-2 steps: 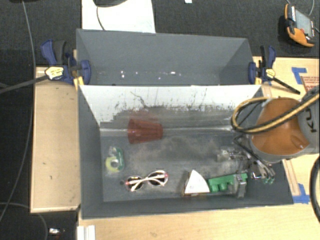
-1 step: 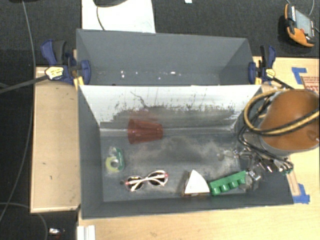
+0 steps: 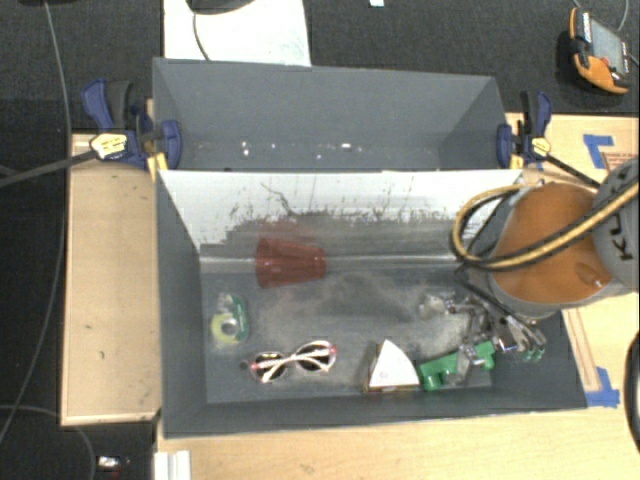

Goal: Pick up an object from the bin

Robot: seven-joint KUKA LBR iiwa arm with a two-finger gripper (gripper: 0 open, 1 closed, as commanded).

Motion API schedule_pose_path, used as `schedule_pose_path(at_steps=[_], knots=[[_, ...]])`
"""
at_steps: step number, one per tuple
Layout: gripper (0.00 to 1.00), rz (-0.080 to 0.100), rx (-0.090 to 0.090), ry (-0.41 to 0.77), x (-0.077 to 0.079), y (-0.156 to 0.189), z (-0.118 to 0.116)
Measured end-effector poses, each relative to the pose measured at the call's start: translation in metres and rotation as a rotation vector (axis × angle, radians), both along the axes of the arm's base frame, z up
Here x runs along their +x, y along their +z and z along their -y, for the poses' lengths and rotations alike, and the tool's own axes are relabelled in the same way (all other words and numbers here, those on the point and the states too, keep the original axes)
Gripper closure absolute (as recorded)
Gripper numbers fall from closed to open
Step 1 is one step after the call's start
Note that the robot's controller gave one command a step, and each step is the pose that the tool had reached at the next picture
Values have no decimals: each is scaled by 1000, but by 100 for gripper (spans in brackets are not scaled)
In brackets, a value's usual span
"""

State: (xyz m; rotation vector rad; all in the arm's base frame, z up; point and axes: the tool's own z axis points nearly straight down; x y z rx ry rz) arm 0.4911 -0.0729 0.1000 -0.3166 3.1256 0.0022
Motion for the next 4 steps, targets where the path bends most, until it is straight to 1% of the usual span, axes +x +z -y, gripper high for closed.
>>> schedule_pose_path(at_steps=[1, 2, 3, 4], knots=[[0, 19, -3, 258, 0, -30, 37], [100, 6, 0, -24, 3, -30, 37], [100, 6, 0, -23, 3, -29, 37], [100, 6, 1, -23, 2, -17, 37]])
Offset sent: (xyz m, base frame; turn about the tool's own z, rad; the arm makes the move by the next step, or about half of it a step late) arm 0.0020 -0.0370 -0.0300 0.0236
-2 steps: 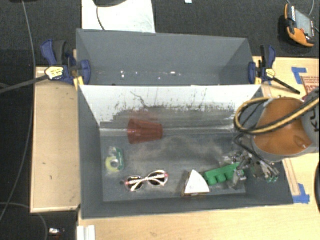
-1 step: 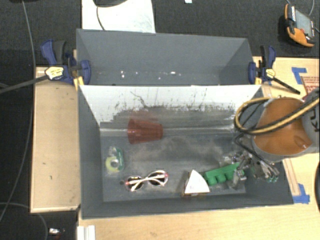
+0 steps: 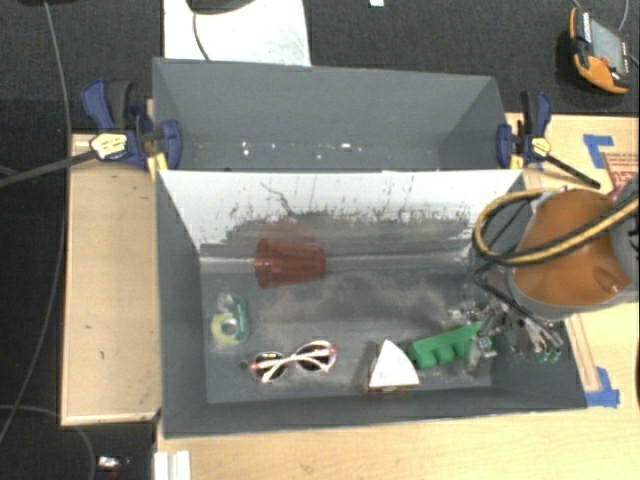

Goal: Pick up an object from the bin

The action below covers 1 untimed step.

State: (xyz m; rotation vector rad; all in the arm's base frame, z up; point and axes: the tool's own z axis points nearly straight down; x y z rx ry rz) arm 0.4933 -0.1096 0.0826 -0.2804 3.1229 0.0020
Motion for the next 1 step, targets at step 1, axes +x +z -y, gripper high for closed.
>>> schedule_pose_path(at_steps=[1], knots=[[100, 1, 0, 0, 0, 14, 0]])
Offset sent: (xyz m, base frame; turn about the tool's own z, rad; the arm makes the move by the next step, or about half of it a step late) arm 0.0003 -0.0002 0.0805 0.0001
